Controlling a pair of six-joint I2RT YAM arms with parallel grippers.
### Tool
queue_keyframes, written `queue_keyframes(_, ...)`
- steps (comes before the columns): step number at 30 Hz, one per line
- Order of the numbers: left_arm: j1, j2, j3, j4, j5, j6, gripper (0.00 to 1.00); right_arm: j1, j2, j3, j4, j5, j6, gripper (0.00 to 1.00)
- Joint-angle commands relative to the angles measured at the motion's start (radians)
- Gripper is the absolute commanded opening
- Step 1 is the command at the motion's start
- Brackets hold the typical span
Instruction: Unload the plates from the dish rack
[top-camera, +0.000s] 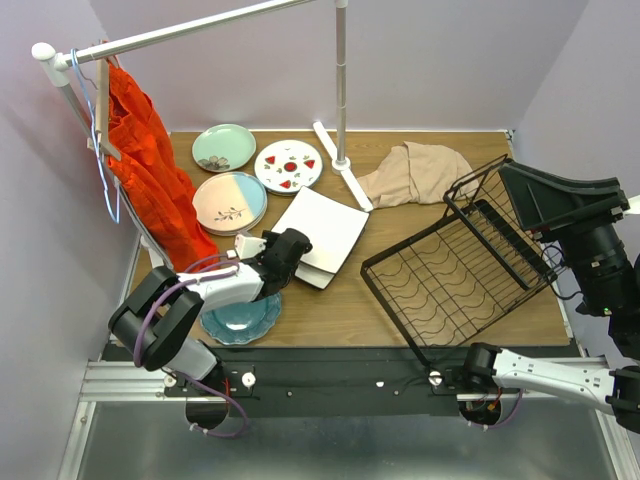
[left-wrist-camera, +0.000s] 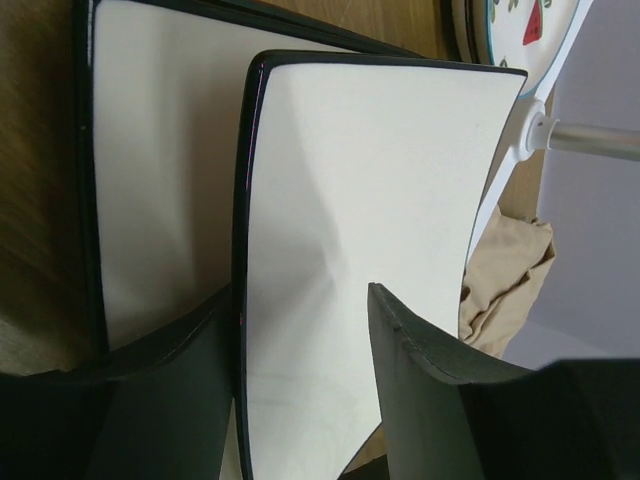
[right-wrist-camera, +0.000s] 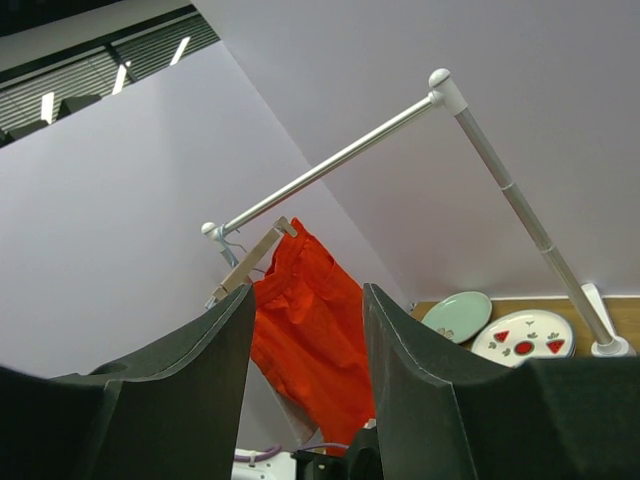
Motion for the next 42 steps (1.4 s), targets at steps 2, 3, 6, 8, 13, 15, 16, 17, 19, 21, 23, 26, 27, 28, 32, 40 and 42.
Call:
queue_keyframes(2,-0.005,-0.025,0.032,-0.09,-0.013,-0.04,0.61,-0.001,0.002,-0.002,0.012,0.024,0.009,0.56)
queue_keyframes(3,-0.005,-0.027,0.043,-0.134,-0.021,-0.04,0.63,0.001,0.004,-0.002,0.012,0.024,0.01,0.56)
queue_keyframes(6,-0.005,-0.028,0.084,-0.221,-0.05,-0.04,0.64,-0.001,0.007,-0.002,0.013,0.024,0.012,0.56)
queue_keyframes(8,-0.007,-0.033,0.095,-0.248,-0.058,-0.046,0.65,-0.002,0.008,-0.002,0.015,0.024,0.015,0.56)
queue_keyframes(13,-0.007,-0.039,0.081,-0.266,-0.041,-0.068,0.64,-0.001,0.019,0.0,0.019,0.021,0.018,0.56)
queue_keyframes(15,-0.007,-0.038,0.081,-0.275,-0.036,-0.069,0.64,-0.001,0.019,-0.003,0.019,0.023,0.018,0.56)
queue_keyframes(16,-0.007,-0.038,0.081,-0.281,-0.036,-0.071,0.64,-0.001,0.022,-0.01,0.019,0.027,0.017,0.56)
queue_keyframes(17,-0.007,-0.041,0.081,-0.288,-0.039,-0.073,0.64,-0.001,0.024,-0.014,0.019,0.044,0.017,0.56)
queue_keyframes(19,-0.007,-0.053,0.076,-0.301,-0.045,-0.07,0.64,-0.001,0.034,-0.023,0.018,0.068,0.006,0.56)
queue_keyframes(21,-0.007,-0.08,0.076,-0.326,-0.064,-0.056,0.64,-0.001,0.066,-0.03,0.018,0.108,-0.014,0.56)
queue_keyframes(23,-0.005,-0.108,0.066,-0.328,-0.081,-0.042,0.64,-0.001,0.114,-0.028,0.016,0.131,-0.028,0.56)
queue_keyframes(26,-0.005,-0.168,0.043,-0.334,-0.105,-0.024,0.64,-0.001,0.177,-0.017,0.007,0.202,-0.058,0.55)
queue_keyframes(27,-0.007,-0.2,0.038,-0.341,-0.111,-0.014,0.64,-0.001,0.223,-0.008,0.006,0.219,-0.068,0.55)
queue_keyframes(28,-0.007,-0.215,0.029,-0.341,-0.118,0.001,0.64,-0.002,0.253,-0.004,0.006,0.234,-0.091,0.55)
queue_keyframes(32,-0.005,-0.33,-0.009,-0.266,-0.171,0.182,0.64,-0.001,0.414,0.052,-0.025,0.289,-0.129,0.55)
queue_keyframes(40,-0.004,-0.849,-0.207,0.042,-0.211,0.651,0.64,-0.272,0.74,0.211,-0.151,-0.095,0.016,0.52)
queue_keyframes(42,-0.004,-0.973,-0.244,0.175,-0.156,0.882,0.73,-0.347,0.839,0.23,-0.151,-0.198,0.035,0.52)
